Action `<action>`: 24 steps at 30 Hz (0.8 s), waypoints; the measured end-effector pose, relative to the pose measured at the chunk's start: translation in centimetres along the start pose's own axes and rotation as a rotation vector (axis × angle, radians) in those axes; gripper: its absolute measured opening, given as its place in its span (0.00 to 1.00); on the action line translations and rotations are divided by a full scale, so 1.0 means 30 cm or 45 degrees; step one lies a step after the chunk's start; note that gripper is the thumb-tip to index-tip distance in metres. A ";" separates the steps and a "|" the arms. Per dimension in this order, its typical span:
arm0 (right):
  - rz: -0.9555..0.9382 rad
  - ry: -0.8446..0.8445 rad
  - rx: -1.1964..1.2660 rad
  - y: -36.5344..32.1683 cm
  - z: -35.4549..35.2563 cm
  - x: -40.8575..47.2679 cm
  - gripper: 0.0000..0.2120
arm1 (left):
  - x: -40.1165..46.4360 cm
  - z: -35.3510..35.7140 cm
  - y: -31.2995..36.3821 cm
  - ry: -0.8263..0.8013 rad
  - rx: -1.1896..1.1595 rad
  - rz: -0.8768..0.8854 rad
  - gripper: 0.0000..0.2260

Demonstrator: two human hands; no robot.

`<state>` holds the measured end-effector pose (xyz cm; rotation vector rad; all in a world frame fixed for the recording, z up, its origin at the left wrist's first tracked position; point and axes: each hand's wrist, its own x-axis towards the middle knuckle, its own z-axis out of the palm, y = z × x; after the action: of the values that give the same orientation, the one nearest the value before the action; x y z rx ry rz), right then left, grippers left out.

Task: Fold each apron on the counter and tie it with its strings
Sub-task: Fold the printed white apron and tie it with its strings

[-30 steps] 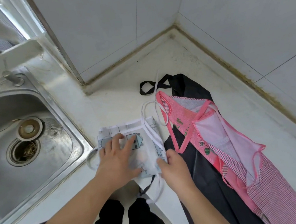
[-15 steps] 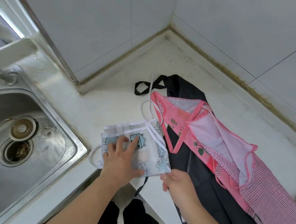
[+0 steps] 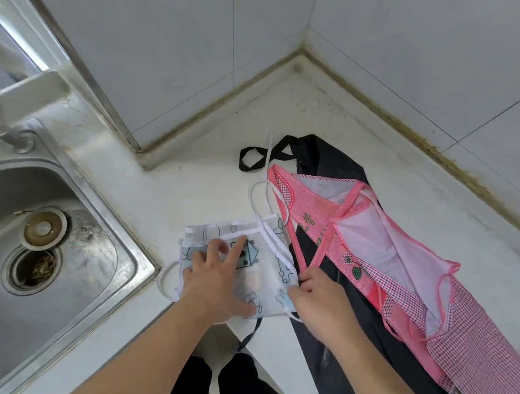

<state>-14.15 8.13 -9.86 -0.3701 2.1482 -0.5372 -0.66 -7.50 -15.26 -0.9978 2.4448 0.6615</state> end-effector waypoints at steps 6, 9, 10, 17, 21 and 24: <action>0.035 0.066 0.266 0.013 0.099 0.094 0.02 | 0.025 -0.008 -0.113 0.198 -0.516 -0.033 0.43; 0.055 0.103 0.388 0.029 0.121 0.093 0.07 | 0.033 0.004 -0.143 0.236 -0.591 -0.038 0.41; 0.061 0.111 0.408 0.028 0.125 0.089 0.08 | 0.036 0.002 -0.135 0.232 -0.639 -0.058 0.39; 0.022 0.224 0.457 0.038 0.085 0.071 0.11 | 0.009 0.013 -0.059 0.373 -0.226 0.244 0.35; -0.134 0.300 0.364 0.057 0.083 0.045 0.06 | 0.022 0.042 -0.040 0.157 -0.268 0.221 0.40; -0.271 0.334 0.354 0.055 0.099 0.026 0.04 | 0.052 0.001 -0.034 -0.014 -0.214 0.161 0.48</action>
<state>-12.30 8.49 -12.80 -0.3918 2.2543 -1.0428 -0.93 -8.94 -16.38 -0.9025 2.4907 0.9259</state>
